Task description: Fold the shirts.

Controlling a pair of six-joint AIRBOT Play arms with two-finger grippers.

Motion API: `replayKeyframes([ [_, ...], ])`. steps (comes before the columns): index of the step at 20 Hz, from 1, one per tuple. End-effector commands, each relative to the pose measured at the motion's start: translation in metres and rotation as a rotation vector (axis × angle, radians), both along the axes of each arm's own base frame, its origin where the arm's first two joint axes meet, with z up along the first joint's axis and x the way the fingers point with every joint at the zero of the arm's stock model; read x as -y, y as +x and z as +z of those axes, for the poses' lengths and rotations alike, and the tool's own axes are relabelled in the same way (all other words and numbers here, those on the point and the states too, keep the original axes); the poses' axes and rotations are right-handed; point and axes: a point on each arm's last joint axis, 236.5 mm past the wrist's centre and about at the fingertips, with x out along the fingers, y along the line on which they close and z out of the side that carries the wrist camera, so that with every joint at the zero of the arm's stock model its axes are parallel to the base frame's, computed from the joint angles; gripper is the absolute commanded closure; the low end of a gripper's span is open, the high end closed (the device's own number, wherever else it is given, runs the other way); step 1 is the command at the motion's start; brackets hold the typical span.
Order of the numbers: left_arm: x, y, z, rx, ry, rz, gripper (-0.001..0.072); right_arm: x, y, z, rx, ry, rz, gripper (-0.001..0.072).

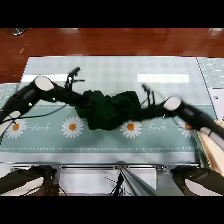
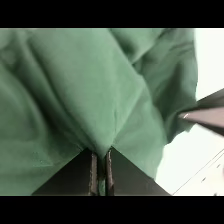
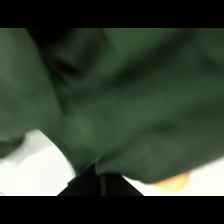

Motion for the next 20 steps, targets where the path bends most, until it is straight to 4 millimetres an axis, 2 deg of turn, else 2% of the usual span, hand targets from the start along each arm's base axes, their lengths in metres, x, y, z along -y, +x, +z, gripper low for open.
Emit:
replayKeyframes([
  [1, 0.001, 0.045, 0.111, 0.274, -0.101, 0.046, 0.0683, 0.04, 0.077, 0.12, 0.293, -0.063, -0.034, 0.0689],
  [2, -0.002, 0.061, 0.164, 0.409, -0.133, 0.074, 0.0683, 0.057, 0.1, 0.177, 0.413, -0.081, -0.073, 0.0689],
  [3, -0.008, 0.071, 0.22, 0.546, -0.166, 0.104, 0.0684, 0.072, 0.115, 0.242, 0.545, -0.093, -0.105, 0.0689],
  [4, -0.015, 0.075, 0.28, 0.684, -0.201, 0.132, 0.0683, 0.083, 0.118, 0.302, 0.666, -0.1, -0.12, 0.0689],
  [5, -0.022, 0.069, 0.335, 0.804, -0.23, 0.147, 0.0684, 0.092, 0.111, 0.362, 0.794, -0.108, -0.131, 0.0689],
  [6, -0.029, 0.059, 0.377, 0.899, -0.248, 0.152, 0.0684, 0.099, 0.095, 0.413, 0.904, -0.123, -0.13, 0.0689],
  [7, -0.036, 0.044, 0.415, 0.977, -0.259, 0.159, 0.0684, 0.104, 0.075, 0.454, 0.994, -0.137, -0.131, 0.0689],
  [9, -0.058, 0.015, 0.456, 1.062, -0.195, 0.194, 0.0684, 0.113, 0.022, 0.517, 1.161, -0.134, -0.137, 0.0689],
  [11, -0.084, -0.015, 0.468, 1.095, -0.076, 0.233, 0.0684, 0.134, -0.027, 0.544, 1.262, -0.186, -0.177, 0.0689],
  [13, -0.108, -0.046, 0.47, 1.105, 0.02, 0.272, 0.0684, 0.158, -0.071, 0.552, 1.313, -0.255, -0.229, 0.0689],
  [15, -0.12, -0.082, 0.465, 1.087, 0.07, 0.271, 0.0684, 0.18, -0.108, 0.554, 1.346, -0.301, -0.292, 0.0689],
  [17, -0.121, -0.113, 0.443, 1.007, 0.112, 0.219, 0.0684, 0.195, -0.135, 0.544, 1.327, -0.315, -0.346, 0.0689],
  [18, -0.122, -0.124, 0.422, 0.929, 0.135, 0.198, 0.0683, 0.198, -0.141, 0.531, 1.284, -0.324, -0.349, 0.0689],
  [20, -0.125, -0.138, 0.369, 0.759, 0.198, 0.143, 0.0684, 0.2, -0.142, 0.489, 1.143, -0.357, -0.323, 0.0689],
])
